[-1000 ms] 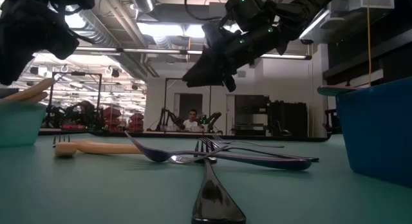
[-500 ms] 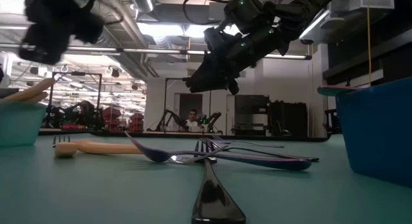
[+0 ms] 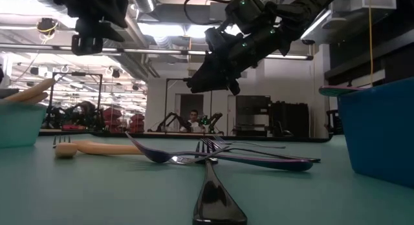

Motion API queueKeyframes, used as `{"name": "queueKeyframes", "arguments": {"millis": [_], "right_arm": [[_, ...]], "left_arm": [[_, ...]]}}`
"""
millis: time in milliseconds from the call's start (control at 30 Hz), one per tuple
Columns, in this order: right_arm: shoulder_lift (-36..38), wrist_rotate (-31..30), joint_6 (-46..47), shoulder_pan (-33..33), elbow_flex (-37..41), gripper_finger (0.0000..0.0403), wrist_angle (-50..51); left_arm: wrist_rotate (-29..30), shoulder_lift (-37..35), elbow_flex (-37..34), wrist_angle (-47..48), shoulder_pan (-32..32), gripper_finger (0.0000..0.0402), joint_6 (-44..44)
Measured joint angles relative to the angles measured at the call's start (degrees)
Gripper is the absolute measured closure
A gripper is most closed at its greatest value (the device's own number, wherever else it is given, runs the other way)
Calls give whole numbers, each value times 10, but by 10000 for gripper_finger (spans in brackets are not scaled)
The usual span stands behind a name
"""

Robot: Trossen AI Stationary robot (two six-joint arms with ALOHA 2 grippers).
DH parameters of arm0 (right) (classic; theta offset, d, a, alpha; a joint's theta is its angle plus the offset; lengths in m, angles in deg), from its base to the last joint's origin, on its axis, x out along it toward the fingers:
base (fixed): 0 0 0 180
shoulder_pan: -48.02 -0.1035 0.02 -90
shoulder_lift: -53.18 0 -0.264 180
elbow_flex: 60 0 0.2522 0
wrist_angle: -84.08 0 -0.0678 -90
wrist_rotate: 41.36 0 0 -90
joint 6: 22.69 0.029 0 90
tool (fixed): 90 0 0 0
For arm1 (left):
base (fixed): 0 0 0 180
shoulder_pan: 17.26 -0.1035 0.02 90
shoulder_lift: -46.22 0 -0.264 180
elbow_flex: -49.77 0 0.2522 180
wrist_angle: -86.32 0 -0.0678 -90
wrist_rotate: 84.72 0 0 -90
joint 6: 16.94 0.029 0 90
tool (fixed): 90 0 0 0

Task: Sort silverware by color (type)
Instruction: Put the yellow fork into the green bin

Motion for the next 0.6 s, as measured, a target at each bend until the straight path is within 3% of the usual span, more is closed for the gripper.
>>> {"name": "queueKeyframes", "arguments": {"millis": [233,400,600], "right_arm": [[0,0,0,0,0,303,0],[0,0,0,0,0,303,0],[0,0,0,0,0,303,0]], "left_arm": [[79,0,0,3,8,296,27],[95,0,0,4,18,296,48],[94,20,0,-1,43,296,177]]}}
